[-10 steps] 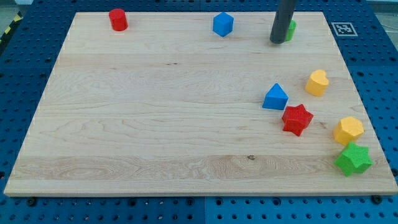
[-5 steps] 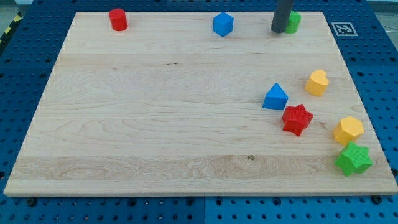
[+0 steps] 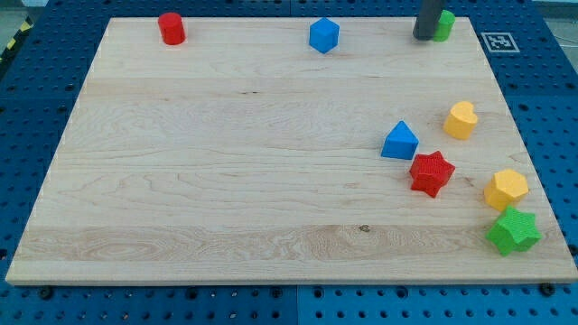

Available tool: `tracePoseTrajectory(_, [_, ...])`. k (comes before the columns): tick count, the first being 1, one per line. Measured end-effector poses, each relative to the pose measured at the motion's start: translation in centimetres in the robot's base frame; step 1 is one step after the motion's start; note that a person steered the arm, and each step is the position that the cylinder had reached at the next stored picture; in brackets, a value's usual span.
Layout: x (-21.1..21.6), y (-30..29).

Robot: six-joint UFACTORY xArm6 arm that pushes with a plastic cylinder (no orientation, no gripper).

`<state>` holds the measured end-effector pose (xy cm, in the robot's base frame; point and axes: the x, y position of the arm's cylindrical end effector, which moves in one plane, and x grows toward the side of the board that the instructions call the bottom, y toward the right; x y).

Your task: Pull blue triangle left horizontally towards red star

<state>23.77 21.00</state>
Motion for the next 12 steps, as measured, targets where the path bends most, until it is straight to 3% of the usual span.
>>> tracePoseTrajectory(3, [2.4,-1.9])
tracePoseTrajectory(5, [7.9,-1.3])
tracePoseTrajectory(9, [10.0,-1.3])
tracePoseTrajectory(12, [16.5,-2.0])
